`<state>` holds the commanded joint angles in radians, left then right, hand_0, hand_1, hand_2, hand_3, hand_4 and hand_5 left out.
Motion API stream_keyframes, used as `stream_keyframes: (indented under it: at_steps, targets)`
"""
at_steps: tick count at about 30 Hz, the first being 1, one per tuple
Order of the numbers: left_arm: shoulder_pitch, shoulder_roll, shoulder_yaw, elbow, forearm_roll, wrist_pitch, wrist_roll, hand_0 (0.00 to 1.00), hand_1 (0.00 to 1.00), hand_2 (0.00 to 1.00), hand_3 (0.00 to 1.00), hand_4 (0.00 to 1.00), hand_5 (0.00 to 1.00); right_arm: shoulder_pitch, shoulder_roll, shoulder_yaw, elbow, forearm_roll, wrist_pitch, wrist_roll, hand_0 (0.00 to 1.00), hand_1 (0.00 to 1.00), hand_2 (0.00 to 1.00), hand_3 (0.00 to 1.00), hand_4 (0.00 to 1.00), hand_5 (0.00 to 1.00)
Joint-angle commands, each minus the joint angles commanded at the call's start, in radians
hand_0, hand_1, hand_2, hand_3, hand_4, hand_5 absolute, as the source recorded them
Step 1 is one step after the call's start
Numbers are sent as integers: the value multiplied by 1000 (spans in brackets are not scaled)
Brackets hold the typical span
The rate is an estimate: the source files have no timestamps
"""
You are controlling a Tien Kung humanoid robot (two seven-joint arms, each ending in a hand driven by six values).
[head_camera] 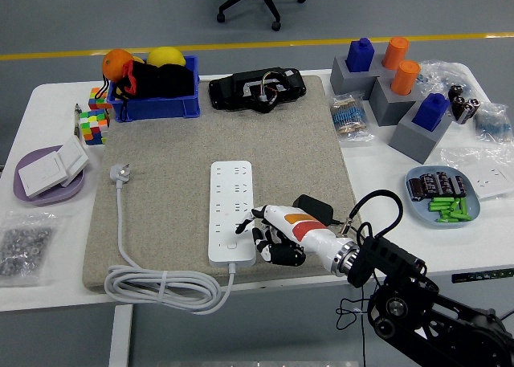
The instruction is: Press the white button,pick up the black plug,place it near the board,insert it into the board
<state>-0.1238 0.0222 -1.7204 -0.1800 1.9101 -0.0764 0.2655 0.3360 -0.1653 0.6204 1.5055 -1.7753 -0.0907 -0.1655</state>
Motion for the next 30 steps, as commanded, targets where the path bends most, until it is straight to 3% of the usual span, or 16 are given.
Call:
stream_keyframes:
  at_steps: [4,12,25,30]
  targets:
    - [-2,1,0,0,3,-1,0,826,791,765,798,580,485,7,1,-16,-22,10,-19,14,2,2,149,593,223,2]
    - [-4,-1,11,0,-11,1,0,826,792,766,798,580,484,26,5,-81,-89,82,-157,130,2,2,147,585,225,2]
    - [-5,-2,14,0,-14,0,0,826,792,765,798,578,485,54,13,-154,-159,120,-179,164,2,2,141,574,232,2]
    - [-6,0,16,0,-14,0,0,826,791,766,797,578,484,80,25,-187,-196,139,-208,176,2,2,138,568,236,2]
